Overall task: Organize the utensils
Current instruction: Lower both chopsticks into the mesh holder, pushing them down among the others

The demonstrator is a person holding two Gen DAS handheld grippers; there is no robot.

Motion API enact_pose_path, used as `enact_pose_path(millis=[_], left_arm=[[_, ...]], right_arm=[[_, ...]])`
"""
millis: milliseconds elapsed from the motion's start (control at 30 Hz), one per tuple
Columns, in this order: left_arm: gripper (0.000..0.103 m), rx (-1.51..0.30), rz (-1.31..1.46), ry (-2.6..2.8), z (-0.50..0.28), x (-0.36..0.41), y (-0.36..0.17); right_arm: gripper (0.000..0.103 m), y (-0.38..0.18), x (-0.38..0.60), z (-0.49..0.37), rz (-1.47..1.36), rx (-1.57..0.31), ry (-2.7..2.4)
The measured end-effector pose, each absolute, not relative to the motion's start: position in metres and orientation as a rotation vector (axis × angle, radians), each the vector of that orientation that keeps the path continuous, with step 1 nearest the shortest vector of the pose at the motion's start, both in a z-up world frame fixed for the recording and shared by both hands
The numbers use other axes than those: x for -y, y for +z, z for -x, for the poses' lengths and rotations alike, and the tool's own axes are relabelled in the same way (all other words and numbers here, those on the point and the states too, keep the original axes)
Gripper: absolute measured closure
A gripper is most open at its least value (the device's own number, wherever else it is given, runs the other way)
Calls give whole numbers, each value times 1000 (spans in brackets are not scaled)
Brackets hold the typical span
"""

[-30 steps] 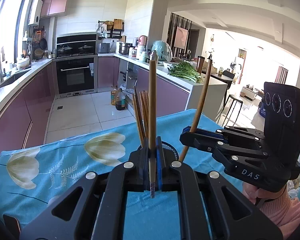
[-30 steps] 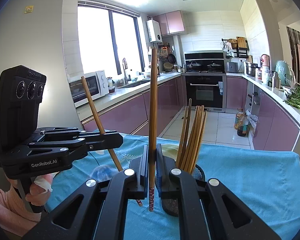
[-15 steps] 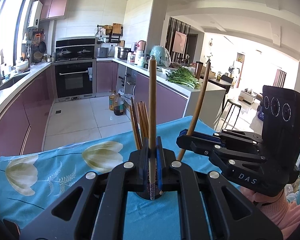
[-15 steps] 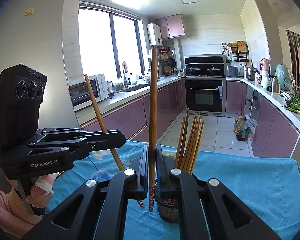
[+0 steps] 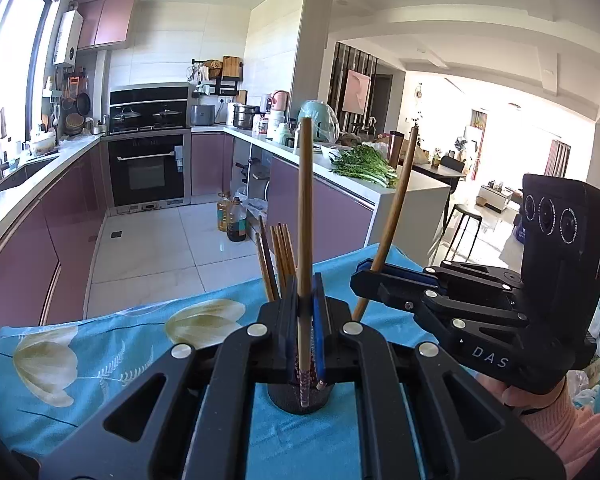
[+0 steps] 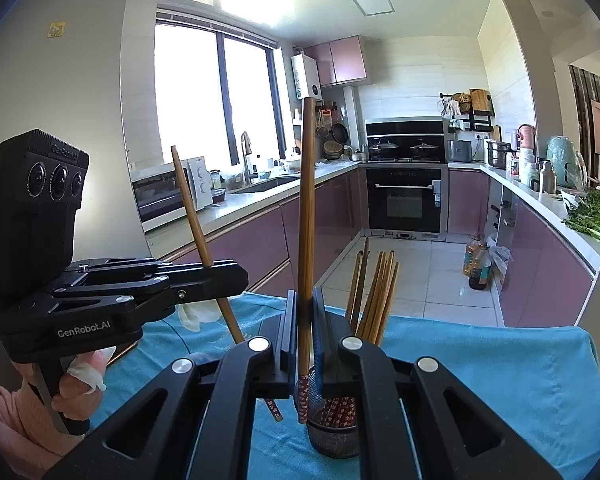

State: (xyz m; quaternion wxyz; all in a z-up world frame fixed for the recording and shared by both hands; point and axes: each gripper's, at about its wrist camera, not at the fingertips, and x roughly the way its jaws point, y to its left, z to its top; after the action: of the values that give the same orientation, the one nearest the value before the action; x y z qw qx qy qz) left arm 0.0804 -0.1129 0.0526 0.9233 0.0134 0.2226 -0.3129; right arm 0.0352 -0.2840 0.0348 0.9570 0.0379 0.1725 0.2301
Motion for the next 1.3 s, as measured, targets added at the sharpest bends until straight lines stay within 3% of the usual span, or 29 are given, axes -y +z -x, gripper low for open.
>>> enact_pose_path(millis=[1300], left_arm=[[96,-466,-20,-625,-100,127,58]], right_arm=[[97,33,287,-61,-92,-388,430]])
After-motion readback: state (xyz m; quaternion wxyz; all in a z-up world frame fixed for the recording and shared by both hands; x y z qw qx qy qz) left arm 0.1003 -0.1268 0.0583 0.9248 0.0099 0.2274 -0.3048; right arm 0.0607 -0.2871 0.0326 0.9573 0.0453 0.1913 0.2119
